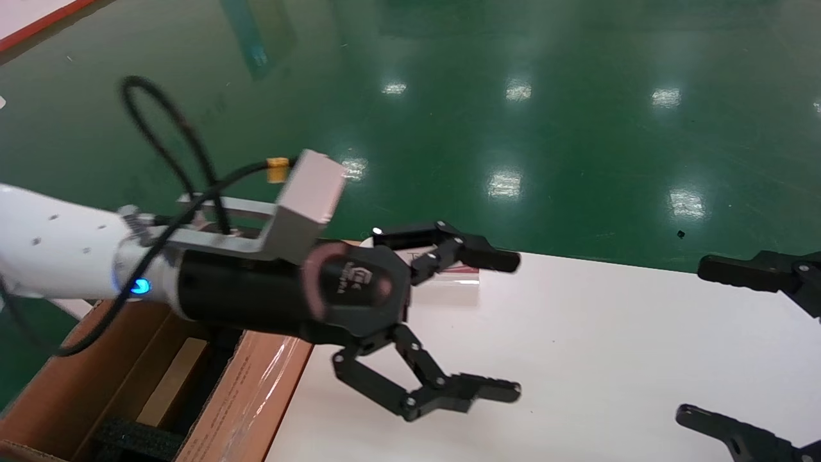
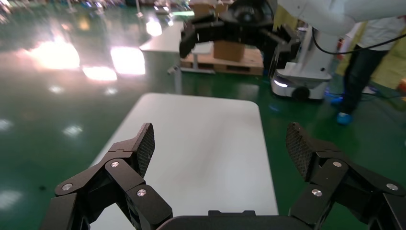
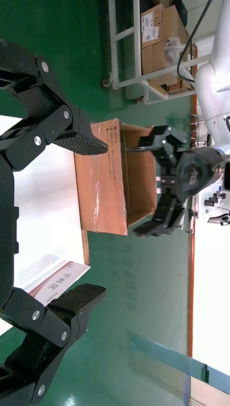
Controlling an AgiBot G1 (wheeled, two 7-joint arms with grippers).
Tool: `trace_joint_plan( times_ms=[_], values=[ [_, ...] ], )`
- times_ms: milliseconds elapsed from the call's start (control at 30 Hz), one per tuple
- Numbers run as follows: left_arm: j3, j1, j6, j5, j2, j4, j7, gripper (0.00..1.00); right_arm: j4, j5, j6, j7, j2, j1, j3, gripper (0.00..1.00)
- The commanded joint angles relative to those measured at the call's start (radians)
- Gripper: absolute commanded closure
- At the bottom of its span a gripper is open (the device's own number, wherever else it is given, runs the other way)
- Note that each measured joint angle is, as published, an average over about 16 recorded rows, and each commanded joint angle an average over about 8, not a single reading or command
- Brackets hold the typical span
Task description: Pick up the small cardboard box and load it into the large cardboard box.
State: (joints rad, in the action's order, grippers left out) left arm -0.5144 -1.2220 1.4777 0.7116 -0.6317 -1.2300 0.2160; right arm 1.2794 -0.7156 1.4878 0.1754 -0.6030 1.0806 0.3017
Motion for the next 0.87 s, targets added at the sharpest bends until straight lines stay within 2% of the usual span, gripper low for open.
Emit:
trace_joint_plan(
  times_ms=[33, 233, 400, 867],
  values=[
    [0.075, 0.047, 0.006, 0.006, 0.007, -0.017, -0.009, 0.0, 0.0, 0.0, 0.0, 0.0, 0.0, 0.0, 0.0, 0.0],
    [0.247, 0.155, 0.019, 0.02, 0.021, -0.057, -0.029, 0.0, 0.0, 0.0, 0.0, 0.0, 0.0, 0.0, 0.0, 0.0],
    [0.313, 0.196, 0.024, 0.026, 0.027, -0.074, -0.035, 0.0, 0.0, 0.001, 0.0, 0.0, 0.0, 0.0, 0.0, 0.0],
    [0.264, 0.166, 0.021, 0.024, 0.023, -0.061, -0.031, 0.0, 0.0, 0.001, 0.0, 0.0, 0.0, 0.0, 0.0, 0.0]
  ],
)
